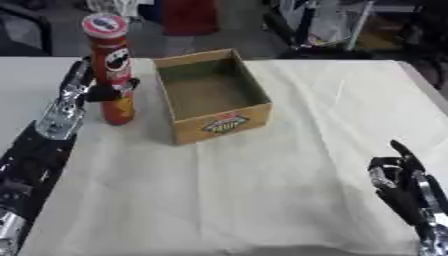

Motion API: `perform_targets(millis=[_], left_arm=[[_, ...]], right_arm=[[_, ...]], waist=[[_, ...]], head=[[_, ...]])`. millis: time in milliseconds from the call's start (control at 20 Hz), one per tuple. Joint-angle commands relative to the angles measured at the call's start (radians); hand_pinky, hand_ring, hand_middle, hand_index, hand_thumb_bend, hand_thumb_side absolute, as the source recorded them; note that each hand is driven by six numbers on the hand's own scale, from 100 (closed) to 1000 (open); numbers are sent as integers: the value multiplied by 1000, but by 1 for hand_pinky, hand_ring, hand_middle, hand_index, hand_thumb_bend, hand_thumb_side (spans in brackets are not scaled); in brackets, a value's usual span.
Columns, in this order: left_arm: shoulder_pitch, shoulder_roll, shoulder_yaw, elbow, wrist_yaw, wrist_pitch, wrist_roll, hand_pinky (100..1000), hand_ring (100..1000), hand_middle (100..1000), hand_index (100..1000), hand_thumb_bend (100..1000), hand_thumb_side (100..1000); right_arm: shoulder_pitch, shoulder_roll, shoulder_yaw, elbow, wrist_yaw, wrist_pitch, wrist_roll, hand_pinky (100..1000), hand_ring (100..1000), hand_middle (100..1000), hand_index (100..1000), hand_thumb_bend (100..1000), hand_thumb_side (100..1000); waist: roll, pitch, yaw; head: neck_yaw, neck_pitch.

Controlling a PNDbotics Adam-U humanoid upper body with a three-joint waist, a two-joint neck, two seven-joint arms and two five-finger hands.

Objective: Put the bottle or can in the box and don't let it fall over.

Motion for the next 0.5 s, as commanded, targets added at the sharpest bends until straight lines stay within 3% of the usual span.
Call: perform_targets(millis=[50, 500], left_arm=[[-49, 10, -7, -73, 46, -4, 8, 907, 796, 364, 524, 270, 100], [-149, -67, -70, -147, 105, 2, -26, 905, 797, 364, 522, 270, 100]], right_arm=[[-10, -5, 0, -9, -6, -2, 1, 744, 665, 666, 1000, 100, 499], [-11, -2, 7, -8, -8, -3, 8, 744, 664, 666, 1000, 100, 500]], waist=[[2, -12, -1], [0, -19, -12]], head=[[0, -7], [12, -6]])
